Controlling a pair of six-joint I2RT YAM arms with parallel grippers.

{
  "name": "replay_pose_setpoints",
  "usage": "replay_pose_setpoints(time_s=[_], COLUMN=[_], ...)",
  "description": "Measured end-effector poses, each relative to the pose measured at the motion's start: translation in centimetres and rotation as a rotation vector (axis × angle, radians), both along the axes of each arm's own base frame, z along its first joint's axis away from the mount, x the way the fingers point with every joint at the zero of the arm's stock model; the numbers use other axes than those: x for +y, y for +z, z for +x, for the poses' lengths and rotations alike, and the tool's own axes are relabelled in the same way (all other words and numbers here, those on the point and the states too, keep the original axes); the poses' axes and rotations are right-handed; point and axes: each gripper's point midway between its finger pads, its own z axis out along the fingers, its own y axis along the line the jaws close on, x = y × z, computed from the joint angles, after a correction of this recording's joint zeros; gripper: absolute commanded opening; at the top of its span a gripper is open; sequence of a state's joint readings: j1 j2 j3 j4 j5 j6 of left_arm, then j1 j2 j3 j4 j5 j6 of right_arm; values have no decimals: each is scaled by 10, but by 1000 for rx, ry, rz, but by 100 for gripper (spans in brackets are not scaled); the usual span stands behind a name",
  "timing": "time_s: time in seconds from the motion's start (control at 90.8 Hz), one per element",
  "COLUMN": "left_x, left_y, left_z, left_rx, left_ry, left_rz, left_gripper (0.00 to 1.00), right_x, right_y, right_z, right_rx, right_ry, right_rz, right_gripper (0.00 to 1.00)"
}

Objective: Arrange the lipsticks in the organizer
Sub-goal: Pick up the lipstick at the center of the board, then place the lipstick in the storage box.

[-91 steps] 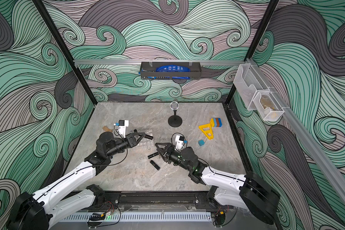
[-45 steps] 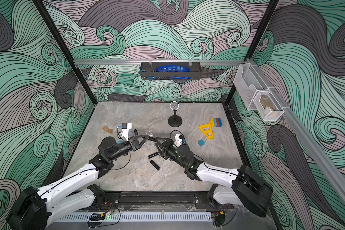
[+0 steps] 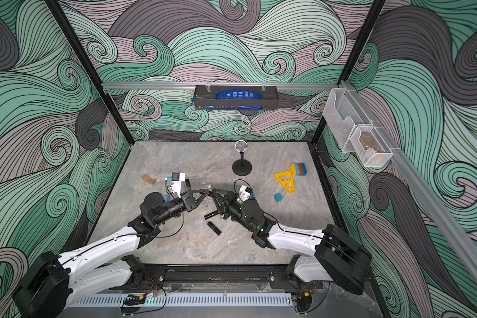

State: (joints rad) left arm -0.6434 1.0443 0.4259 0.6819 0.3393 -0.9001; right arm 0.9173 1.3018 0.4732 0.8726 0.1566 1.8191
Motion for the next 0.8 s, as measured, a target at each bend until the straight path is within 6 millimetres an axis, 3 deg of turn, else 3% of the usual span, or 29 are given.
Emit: replay_pose_setpoints(time_s=[0.132,0.352,0.539,0.649,0.804], left_x=[-1,-1,6,15,47], left_y=[0,1,4,5,-13], left_z=[-1,-2,-5,-5,4], left_rx=[-5,-19,-38,-57,18], left_ry=[5,9,32,78,220], left_rz=[-4,-3,4,23,191], left_gripper=[18,44,56,62,65], right_x=[-3,-2,1,1,-1], right_y=[3,2,-5,-7,-11], right_z=[4,4,5,6,20], right_rx=[9,18,35,35,-10], right_ry=[-31,-37,-37,-38,-54], right_rz=[20,25,27,24,-72], right_gripper=[23,19,17,16,14])
